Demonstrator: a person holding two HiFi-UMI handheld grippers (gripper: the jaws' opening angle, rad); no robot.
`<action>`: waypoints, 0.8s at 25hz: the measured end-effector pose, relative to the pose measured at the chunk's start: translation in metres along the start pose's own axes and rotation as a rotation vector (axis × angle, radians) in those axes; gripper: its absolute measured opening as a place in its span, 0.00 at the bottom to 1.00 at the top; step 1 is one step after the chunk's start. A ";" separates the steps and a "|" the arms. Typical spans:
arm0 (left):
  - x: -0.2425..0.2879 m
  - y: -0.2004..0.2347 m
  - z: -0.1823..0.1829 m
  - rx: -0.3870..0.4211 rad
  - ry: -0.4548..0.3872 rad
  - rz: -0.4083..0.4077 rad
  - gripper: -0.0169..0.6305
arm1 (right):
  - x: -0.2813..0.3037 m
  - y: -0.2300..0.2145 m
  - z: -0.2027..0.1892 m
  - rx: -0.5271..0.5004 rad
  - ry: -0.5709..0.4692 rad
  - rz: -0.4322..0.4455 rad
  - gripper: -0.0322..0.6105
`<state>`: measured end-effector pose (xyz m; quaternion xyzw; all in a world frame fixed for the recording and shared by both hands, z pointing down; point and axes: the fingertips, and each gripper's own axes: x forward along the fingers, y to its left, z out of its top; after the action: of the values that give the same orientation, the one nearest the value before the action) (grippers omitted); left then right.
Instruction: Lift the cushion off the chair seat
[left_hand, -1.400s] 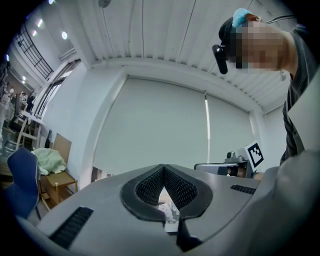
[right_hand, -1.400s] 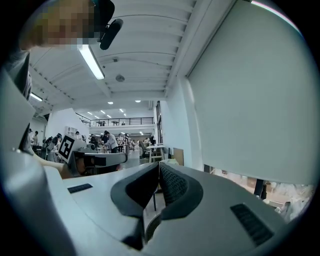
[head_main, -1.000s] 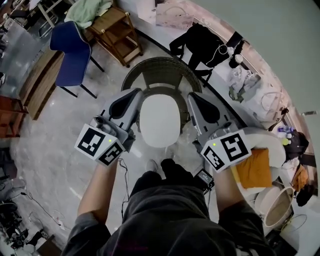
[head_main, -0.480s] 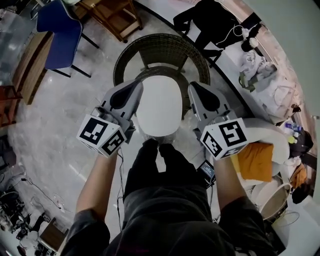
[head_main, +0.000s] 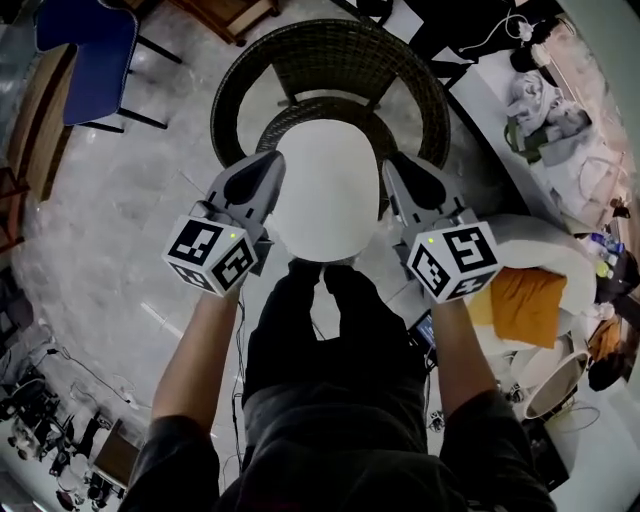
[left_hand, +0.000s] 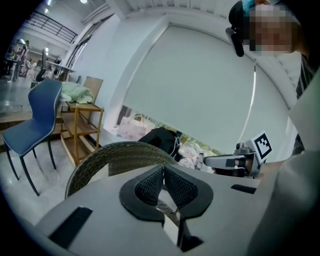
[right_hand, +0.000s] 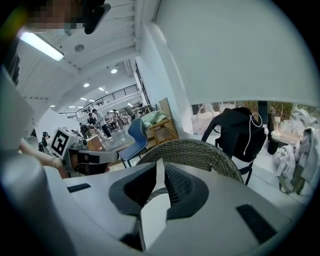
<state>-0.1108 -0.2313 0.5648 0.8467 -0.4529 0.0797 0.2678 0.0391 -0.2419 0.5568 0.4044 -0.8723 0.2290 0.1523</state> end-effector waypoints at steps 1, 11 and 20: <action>0.003 0.007 -0.010 -0.007 0.009 0.000 0.05 | 0.007 -0.002 -0.010 0.005 0.011 -0.004 0.07; 0.041 0.055 -0.112 -0.056 0.145 -0.004 0.15 | 0.056 -0.034 -0.110 0.066 0.127 -0.040 0.08; 0.055 0.100 -0.207 -0.128 0.270 0.049 0.26 | 0.083 -0.072 -0.206 0.117 0.249 -0.106 0.13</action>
<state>-0.1377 -0.2065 0.7981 0.7979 -0.4376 0.1704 0.3779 0.0590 -0.2278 0.7889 0.4265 -0.8092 0.3196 0.2472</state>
